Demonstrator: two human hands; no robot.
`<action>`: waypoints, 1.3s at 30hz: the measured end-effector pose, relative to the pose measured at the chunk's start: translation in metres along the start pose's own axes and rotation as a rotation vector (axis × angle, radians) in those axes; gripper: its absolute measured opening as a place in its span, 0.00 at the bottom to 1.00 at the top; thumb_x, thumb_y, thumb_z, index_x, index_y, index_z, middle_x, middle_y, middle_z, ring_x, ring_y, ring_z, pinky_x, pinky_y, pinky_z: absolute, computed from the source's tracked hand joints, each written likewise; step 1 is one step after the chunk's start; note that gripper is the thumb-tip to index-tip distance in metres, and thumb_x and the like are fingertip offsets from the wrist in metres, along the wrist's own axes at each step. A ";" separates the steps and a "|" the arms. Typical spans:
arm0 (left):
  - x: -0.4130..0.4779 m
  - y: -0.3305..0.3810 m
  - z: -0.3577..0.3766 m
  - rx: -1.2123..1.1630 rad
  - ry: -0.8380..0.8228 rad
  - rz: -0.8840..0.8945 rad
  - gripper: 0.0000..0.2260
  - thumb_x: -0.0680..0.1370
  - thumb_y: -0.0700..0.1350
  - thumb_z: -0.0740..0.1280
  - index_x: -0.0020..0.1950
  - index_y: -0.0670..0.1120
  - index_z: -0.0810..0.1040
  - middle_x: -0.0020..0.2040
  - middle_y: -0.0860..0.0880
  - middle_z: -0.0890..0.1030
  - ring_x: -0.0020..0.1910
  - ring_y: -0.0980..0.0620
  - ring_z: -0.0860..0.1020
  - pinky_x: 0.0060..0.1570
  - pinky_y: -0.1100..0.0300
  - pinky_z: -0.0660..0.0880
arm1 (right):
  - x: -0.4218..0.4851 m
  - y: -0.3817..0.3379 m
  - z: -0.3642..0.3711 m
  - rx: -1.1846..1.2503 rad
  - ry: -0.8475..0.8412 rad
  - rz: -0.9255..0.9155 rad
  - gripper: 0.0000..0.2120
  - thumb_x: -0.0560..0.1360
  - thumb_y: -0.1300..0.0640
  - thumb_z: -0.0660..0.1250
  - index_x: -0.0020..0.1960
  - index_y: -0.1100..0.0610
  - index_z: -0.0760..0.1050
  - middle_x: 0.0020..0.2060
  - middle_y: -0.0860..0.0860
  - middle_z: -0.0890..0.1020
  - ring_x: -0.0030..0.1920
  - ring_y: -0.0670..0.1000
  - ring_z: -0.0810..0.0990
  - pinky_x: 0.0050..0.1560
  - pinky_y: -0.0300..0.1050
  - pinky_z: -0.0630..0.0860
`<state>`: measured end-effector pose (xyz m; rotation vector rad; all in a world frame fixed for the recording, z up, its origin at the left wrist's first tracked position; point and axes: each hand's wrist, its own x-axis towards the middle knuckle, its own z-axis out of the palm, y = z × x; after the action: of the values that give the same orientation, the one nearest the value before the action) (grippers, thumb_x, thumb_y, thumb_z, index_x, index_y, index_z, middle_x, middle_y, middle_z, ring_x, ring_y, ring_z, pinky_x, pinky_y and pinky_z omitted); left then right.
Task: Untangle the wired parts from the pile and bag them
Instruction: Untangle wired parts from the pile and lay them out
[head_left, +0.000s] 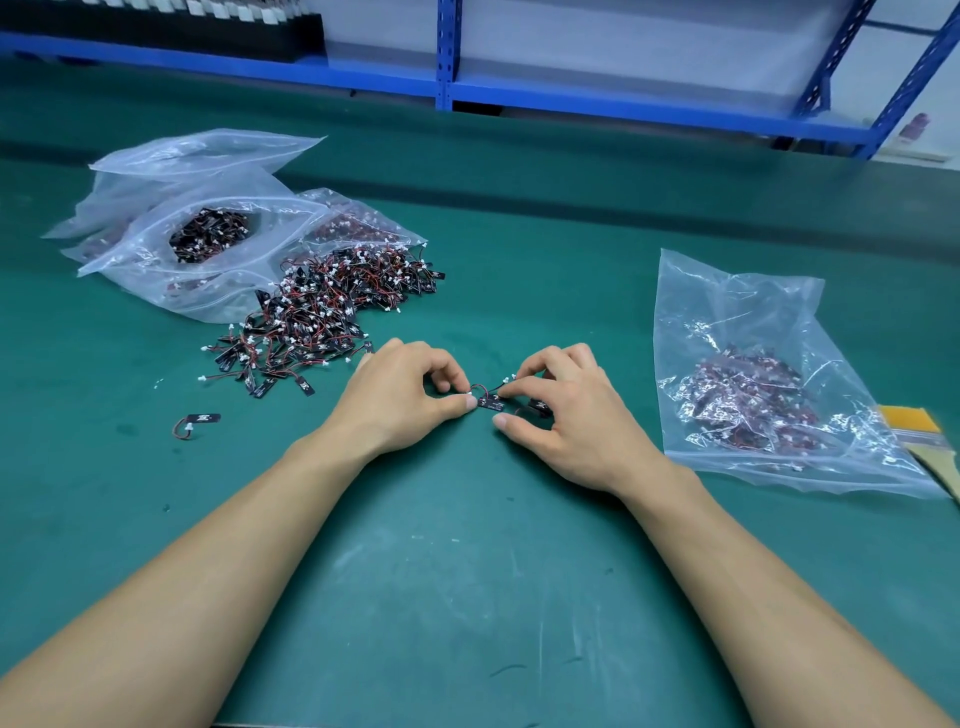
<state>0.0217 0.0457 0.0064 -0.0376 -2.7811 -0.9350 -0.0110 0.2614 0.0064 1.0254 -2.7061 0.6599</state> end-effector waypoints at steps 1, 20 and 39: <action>0.000 0.000 0.000 0.003 -0.006 0.001 0.05 0.72 0.56 0.75 0.40 0.60 0.80 0.39 0.59 0.79 0.46 0.53 0.73 0.57 0.46 0.72 | 0.000 0.000 0.000 0.008 0.002 0.002 0.17 0.76 0.41 0.68 0.61 0.47 0.82 0.54 0.43 0.74 0.57 0.48 0.66 0.61 0.54 0.71; 0.000 0.006 0.000 -0.073 0.194 0.201 0.02 0.76 0.48 0.72 0.44 0.54 0.81 0.41 0.58 0.78 0.44 0.54 0.70 0.44 0.63 0.64 | 0.001 0.001 -0.003 0.177 0.117 0.109 0.11 0.75 0.52 0.73 0.56 0.51 0.82 0.50 0.45 0.75 0.54 0.47 0.66 0.60 0.51 0.71; -0.001 0.006 0.001 0.125 -0.068 0.324 0.05 0.78 0.54 0.70 0.51 0.59 0.83 0.47 0.59 0.77 0.48 0.56 0.68 0.54 0.52 0.70 | 0.007 0.011 -0.004 0.172 0.292 0.297 0.08 0.76 0.47 0.72 0.43 0.48 0.86 0.42 0.38 0.82 0.53 0.49 0.69 0.55 0.45 0.69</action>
<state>0.0234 0.0515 0.0087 -0.4921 -2.7706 -0.6895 -0.0239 0.2667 0.0085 0.5080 -2.5930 1.0204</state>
